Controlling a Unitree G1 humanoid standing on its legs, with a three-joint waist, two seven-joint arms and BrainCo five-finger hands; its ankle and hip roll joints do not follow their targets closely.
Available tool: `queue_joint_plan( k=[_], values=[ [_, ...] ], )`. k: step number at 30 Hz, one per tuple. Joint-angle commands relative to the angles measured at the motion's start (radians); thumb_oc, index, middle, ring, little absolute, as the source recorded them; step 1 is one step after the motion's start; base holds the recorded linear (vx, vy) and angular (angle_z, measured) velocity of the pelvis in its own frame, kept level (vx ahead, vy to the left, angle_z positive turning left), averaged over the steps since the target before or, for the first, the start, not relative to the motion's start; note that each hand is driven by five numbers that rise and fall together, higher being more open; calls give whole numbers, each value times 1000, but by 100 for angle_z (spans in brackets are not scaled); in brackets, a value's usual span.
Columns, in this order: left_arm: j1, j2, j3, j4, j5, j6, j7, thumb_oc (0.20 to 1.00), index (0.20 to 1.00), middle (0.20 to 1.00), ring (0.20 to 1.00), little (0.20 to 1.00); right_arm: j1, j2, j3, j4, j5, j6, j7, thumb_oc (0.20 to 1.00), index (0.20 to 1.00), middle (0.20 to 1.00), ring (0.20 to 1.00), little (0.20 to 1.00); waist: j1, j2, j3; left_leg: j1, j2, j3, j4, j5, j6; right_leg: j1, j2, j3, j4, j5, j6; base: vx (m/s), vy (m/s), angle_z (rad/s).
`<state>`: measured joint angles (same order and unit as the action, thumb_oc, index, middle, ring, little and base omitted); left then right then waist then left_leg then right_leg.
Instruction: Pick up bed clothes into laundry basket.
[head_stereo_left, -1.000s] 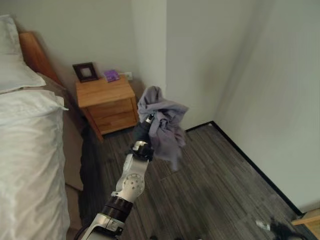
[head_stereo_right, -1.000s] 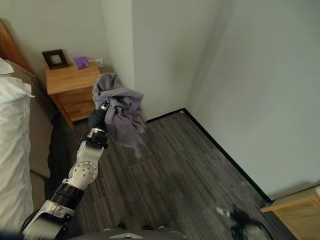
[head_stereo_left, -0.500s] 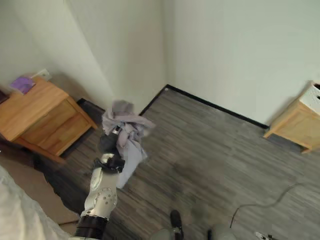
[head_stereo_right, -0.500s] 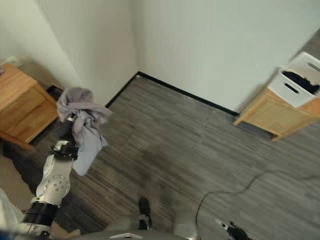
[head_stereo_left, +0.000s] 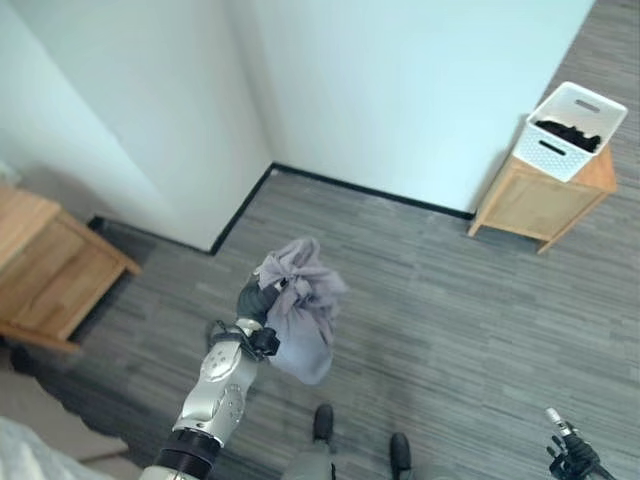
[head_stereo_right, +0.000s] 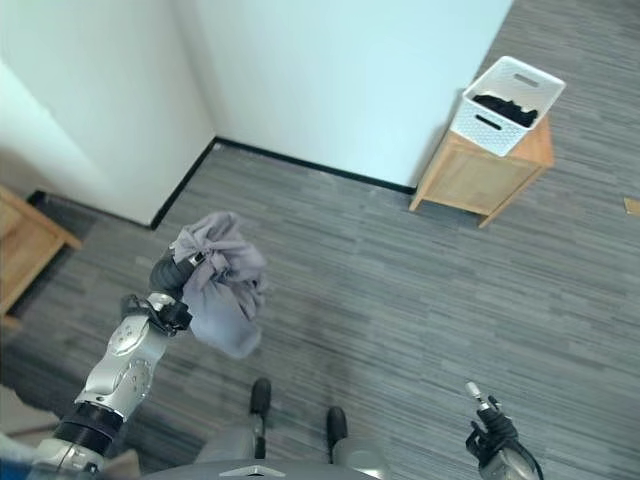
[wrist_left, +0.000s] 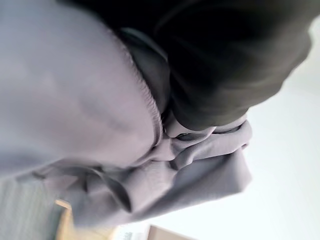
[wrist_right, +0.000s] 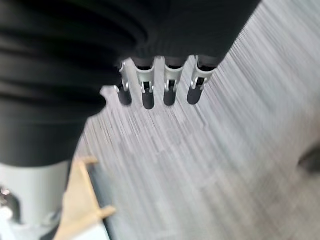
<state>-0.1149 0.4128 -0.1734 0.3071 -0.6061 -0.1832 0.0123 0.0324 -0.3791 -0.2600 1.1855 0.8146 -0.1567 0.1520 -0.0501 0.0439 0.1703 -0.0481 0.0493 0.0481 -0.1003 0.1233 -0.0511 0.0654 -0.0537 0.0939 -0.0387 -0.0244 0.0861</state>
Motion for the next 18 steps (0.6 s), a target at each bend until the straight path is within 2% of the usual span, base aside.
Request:
queue_joint_plan(
  k=[1, 3, 11, 13, 15, 16, 17, 18],
  values=[
    [-79, -22, 110, -15, 4, -57, 4, 200, 200, 200, 200, 200, 89, -42, -20, -35, 60, -22, 5, 1000, 1000, 1000, 1000, 1000, -20, 22, -148, 54, -25, 31, 13, -106, -3, -168, -72, 13, 53, 24, 52, 230, -202, -28],
    [-79, -21, 123, -9, 8, -56, 13, 200, 200, 200, 200, 200, 95, -44, -32, -14, 69, -24, -1, 1000, 1000, 1000, 1000, 1000, -24, 20, -147, 57, -19, 16, 13, -107, -8, -149, -60, 12, 40, 20, 43, 78, -101, 7],
    [-54, -15, 146, -20, -5, -53, 13, 200, 200, 200, 200, 200, 80, -52, -7, 0, 34, -11, 9, 1000, 1000, 1000, 1000, 1000, -24, 16, -139, 63, -10, 36, 13, -121, -9, -151, -52, 22, 40, 19, 45, 50, -41, -3],
    [-66, -9, 138, -24, -16, -50, 26, 200, 200, 200, 200, 200, 66, -41, 0, -23, 53, -16, 5, 1000, 1000, 1000, 1000, 1000, -33, 27, -109, 62, 6, 68, 13, -130, 0, -236, -32, 27, 165, 6, 53, -66, -16, -29],
    [-89, -10, 118, -20, -35, -52, 24, 200, 200, 200, 200, 200, 59, -20, 17, -53, 71, -16, 6, 1000, 1000, 1000, 1000, 1000, -49, 34, -76, 61, 21, 83, 16, -129, 3, -324, -15, 67, 334, -7, 77, -64, -27, -54],
    [-90, -9, 118, -18, -36, -53, 24, 200, 200, 200, 200, 200, 60, -19, 17, -55, 70, -16, 5, 1000, 1000, 1000, 1000, 1000, -46, 31, -77, 60, 18, 86, 16, -129, 3, -333, -15, 72, 347, -13, 77, 11, -64, -67],
    [-111, -13, 98, -10, -45, -57, 23, 200, 200, 200, 200, 200, 66, -4, 28, -70, 76, -17, 5, 1000, 1000, 1000, 1000, 1000, -63, 33, -64, 69, 24, 82, 17, -130, 0, -352, -10, 113, 408, 4, 92, 46, -96, -43],
    [-117, -13, 91, -7, -51, -60, 24, 200, 200, 200, 200, 200, 71, 10, 35, -85, 82, -16, 8, 1000, 1000, 1000, 1000, 1000, -72, 35, -60, 84, 34, 84, 16, -132, -5, -364, -25, 128, 407, 15, 96, 93, -155, -6]
  ],
)
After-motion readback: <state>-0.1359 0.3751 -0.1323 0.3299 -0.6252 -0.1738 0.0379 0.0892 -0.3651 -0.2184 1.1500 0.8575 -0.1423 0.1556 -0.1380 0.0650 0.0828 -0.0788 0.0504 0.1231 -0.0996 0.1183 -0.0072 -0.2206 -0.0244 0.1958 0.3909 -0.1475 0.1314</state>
